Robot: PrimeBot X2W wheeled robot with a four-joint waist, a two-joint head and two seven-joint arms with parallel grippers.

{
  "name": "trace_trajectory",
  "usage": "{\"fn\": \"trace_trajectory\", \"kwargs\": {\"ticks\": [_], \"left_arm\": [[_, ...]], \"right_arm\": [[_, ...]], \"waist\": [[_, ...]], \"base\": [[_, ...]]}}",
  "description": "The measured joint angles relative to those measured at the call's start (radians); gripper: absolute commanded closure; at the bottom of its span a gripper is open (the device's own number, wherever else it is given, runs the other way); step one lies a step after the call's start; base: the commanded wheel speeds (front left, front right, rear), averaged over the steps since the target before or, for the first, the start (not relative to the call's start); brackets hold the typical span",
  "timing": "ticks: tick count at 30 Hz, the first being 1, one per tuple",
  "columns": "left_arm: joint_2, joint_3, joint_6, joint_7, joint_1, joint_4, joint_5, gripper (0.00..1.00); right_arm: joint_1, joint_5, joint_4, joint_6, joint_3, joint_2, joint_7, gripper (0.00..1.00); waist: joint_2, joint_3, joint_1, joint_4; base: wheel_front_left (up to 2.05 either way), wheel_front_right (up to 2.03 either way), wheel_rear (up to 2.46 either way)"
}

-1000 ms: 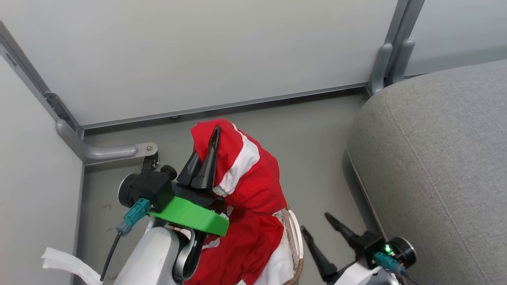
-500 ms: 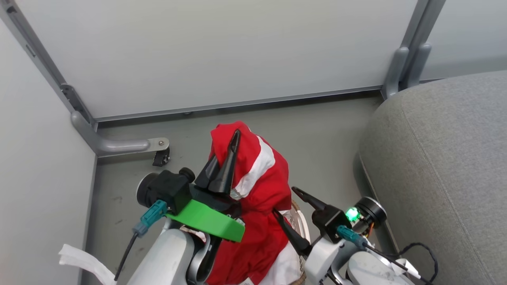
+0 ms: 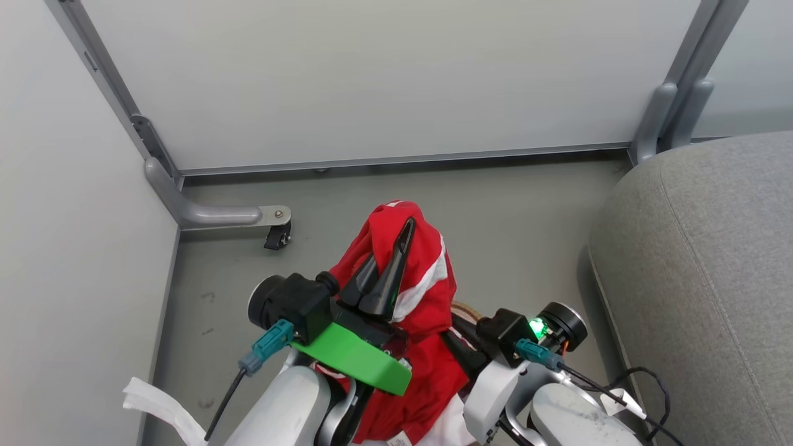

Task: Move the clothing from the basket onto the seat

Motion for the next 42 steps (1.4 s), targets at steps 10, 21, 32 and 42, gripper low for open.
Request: {"fn": "trace_trajectory", "kwargs": {"ticks": [10,21,32,42], "left_arm": [[0.002,0.02,0.0,0.0,0.0,0.004,0.0,1.0],[0.002,0.025,0.0,0.001,0.0,0.004,0.006,1.0],[0.002,0.056,0.0,0.0,0.03,0.02,0.005,0.0],[0.019,0.086,0.0,0.0,0.049,0.035,0.031,0.0]], "right_arm": [[0.005,0.04,0.039,0.0,0.008,0.001,0.0,1.0],[0.024,0.049,0.084,0.0,0.001,0.001,-0.002,1.0],[0.055,0.055,0.018,0.0,-0.048,0.001,-0.002,1.0],[0.079,0.058,-0.052,0.0,-0.081,0.0,-0.002,1.0]], "waist": [[0.0,0.003,0.0,-0.004],[0.0,0.007,0.0,-0.019],[0.0,0.003,0.0001,-0.086],[0.0,0.013,0.0,-0.259]], "base": [[0.0,0.0,0.0],[0.0,0.0,0.0],[0.0,0.0,0.0],[0.0,0.0,0.0]]}}
